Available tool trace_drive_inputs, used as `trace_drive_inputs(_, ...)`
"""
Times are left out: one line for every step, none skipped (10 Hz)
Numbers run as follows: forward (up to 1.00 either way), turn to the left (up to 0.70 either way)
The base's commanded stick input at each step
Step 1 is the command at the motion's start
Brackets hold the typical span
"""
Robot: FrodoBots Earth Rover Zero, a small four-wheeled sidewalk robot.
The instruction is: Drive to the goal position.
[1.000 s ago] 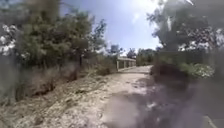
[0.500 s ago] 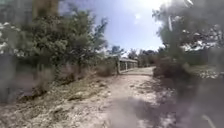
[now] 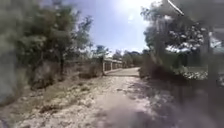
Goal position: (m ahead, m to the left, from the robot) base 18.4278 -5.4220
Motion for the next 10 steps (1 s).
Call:
trace_drive_inputs(0.70, 0.00)
trace_drive_inputs(0.70, 0.00)
trace_drive_inputs(0.70, 0.00)
trace_drive_inputs(0.70, 0.00)
trace_drive_inputs(0.70, 0.00)
trace_drive_inputs(0.70, 0.00)
trace_drive_inputs(0.70, 0.00)
trace_drive_inputs(0.70, 0.00)
trace_drive_inputs(0.70, 0.00)
trace_drive_inputs(0.70, 0.00)
